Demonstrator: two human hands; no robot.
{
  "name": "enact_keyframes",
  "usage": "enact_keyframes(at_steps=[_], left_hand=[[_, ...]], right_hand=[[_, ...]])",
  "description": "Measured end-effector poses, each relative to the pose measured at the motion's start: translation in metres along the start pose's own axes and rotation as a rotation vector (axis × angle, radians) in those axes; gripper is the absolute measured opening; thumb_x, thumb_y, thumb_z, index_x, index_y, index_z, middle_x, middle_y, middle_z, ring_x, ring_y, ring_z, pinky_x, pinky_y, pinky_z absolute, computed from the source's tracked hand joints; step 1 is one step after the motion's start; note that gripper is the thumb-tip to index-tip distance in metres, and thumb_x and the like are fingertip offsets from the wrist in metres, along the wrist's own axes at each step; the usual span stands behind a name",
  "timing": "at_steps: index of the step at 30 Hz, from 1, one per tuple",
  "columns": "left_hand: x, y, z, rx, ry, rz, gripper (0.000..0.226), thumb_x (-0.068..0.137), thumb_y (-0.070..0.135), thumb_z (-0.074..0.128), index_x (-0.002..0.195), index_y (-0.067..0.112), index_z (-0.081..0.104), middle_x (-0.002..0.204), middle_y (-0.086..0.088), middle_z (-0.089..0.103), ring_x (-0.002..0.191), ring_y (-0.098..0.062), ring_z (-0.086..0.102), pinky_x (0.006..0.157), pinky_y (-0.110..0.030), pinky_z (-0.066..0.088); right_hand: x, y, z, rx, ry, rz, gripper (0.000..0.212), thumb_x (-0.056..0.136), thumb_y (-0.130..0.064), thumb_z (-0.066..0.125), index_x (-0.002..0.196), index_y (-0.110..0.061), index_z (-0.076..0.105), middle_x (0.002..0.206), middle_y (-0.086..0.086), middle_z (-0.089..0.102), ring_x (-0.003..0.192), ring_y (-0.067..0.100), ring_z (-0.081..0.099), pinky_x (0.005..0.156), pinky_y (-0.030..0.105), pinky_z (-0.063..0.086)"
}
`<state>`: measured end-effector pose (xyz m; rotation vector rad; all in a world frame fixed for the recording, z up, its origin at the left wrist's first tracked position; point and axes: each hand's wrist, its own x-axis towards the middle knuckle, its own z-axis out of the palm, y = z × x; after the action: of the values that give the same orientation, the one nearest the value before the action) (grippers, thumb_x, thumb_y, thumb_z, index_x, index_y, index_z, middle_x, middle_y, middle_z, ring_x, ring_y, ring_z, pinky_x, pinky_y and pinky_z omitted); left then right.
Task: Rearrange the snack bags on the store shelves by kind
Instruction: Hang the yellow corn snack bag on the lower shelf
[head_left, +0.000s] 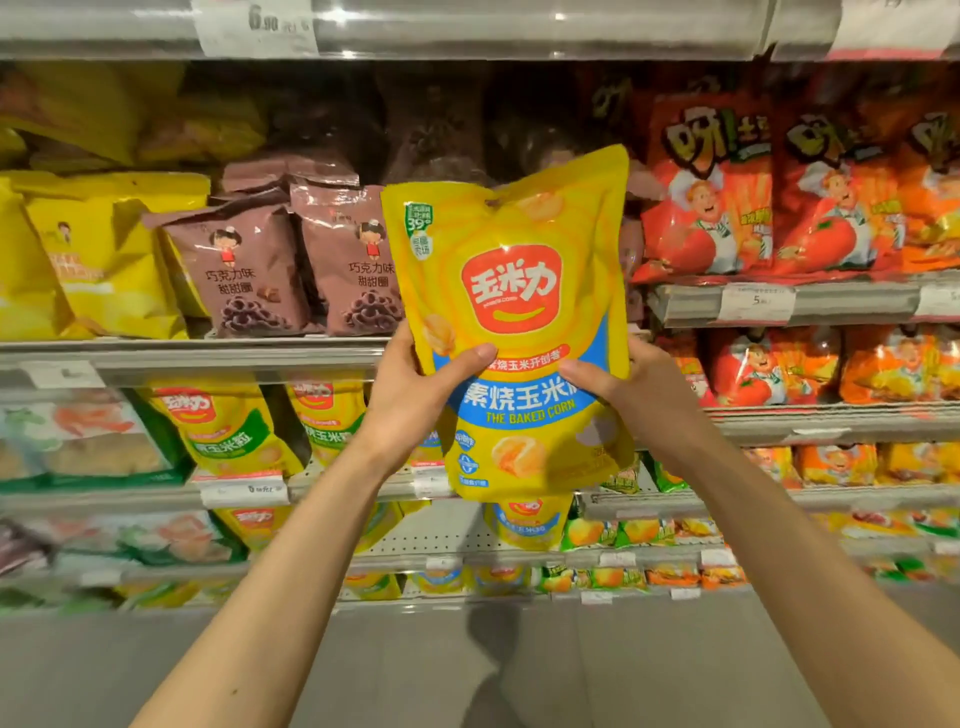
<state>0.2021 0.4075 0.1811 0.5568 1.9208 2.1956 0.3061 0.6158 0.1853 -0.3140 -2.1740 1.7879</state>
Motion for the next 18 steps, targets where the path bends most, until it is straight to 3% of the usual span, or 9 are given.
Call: enact_keyframes(at_steps=[2, 4, 7, 9, 11, 14, 18], left_hand=[[-0.012, -0.009, -0.015, 0.013, 0.053, -0.025, 0.042, 0.079, 0.022, 0.084, 0.114, 0.017, 0.062, 0.114, 0.001, 0.078, 0.105, -0.017, 0.076, 0.082, -0.026, 0.061], [-0.023, -0.016, -0.035, 0.045, 0.096, -0.049, 0.042, 0.079, 0.023, 0.084, 0.114, 0.017, 0.062, 0.115, 0.003, 0.078, 0.105, -0.015, 0.076, 0.08, -0.024, 0.06], [-0.035, -0.024, -0.069, 0.057, 0.155, -0.062, 0.049, 0.073, 0.028, 0.085, 0.114, 0.019, 0.061, 0.113, 0.004, 0.078, 0.104, -0.013, 0.075, 0.081, -0.024, 0.061], [-0.04, -0.028, -0.092, 0.06, 0.17, -0.077, 0.049, 0.072, 0.028, 0.085, 0.115, 0.023, 0.061, 0.111, 0.007, 0.078, 0.104, -0.012, 0.075, 0.084, -0.026, 0.061], [-0.044, -0.036, -0.114, 0.045, 0.165, -0.093, 0.043, 0.079, 0.02, 0.084, 0.115, 0.025, 0.061, 0.112, 0.007, 0.078, 0.105, -0.012, 0.075, 0.084, -0.026, 0.061], [-0.046, -0.054, -0.144, 0.018, 0.141, -0.103, 0.041, 0.084, 0.006, 0.081, 0.116, 0.019, 0.06, 0.114, 0.001, 0.077, 0.104, -0.012, 0.075, 0.083, -0.023, 0.059], [-0.05, -0.086, -0.172, 0.046, 0.141, -0.125, 0.047, 0.085, 0.001, 0.08, 0.127, 0.012, 0.06, 0.108, 0.005, 0.077, 0.095, -0.006, 0.076, 0.077, -0.018, 0.058]], right_hand=[[-0.001, 0.007, 0.017, 0.01, -0.056, 0.016, 0.022, 0.087, -0.026, 0.077, 0.108, -0.028, 0.071, 0.09, -0.019, 0.078, 0.076, 0.006, 0.076, 0.055, 0.021, 0.056], [-0.003, 0.013, 0.038, 0.003, -0.107, 0.058, 0.021, 0.088, -0.026, 0.077, 0.107, -0.028, 0.071, 0.091, -0.016, 0.079, 0.074, 0.01, 0.077, 0.055, 0.026, 0.058], [-0.007, 0.021, 0.074, -0.031, -0.153, 0.092, 0.035, 0.079, -0.045, 0.081, 0.11, -0.029, 0.073, 0.101, -0.01, 0.079, 0.088, 0.023, 0.077, 0.074, 0.045, 0.063], [-0.008, 0.026, 0.098, -0.011, -0.17, 0.131, 0.054, 0.068, -0.058, 0.083, 0.112, -0.029, 0.072, 0.105, -0.007, 0.079, 0.089, 0.028, 0.077, 0.077, 0.055, 0.062], [-0.008, 0.031, 0.122, 0.017, -0.159, 0.16, 0.048, 0.069, -0.047, 0.083, 0.111, -0.026, 0.072, 0.101, -0.008, 0.079, 0.087, 0.022, 0.077, 0.072, 0.052, 0.063], [-0.011, 0.042, 0.155, 0.016, -0.126, 0.173, 0.029, 0.074, -0.03, 0.082, 0.102, -0.025, 0.073, 0.089, -0.016, 0.079, 0.083, 0.003, 0.075, 0.072, 0.037, 0.062], [-0.016, 0.07, 0.187, 0.036, -0.134, 0.227, 0.05, 0.072, -0.034, 0.08, 0.116, -0.011, 0.072, 0.108, 0.001, 0.079, 0.099, 0.024, 0.075, 0.081, 0.059, 0.06]])
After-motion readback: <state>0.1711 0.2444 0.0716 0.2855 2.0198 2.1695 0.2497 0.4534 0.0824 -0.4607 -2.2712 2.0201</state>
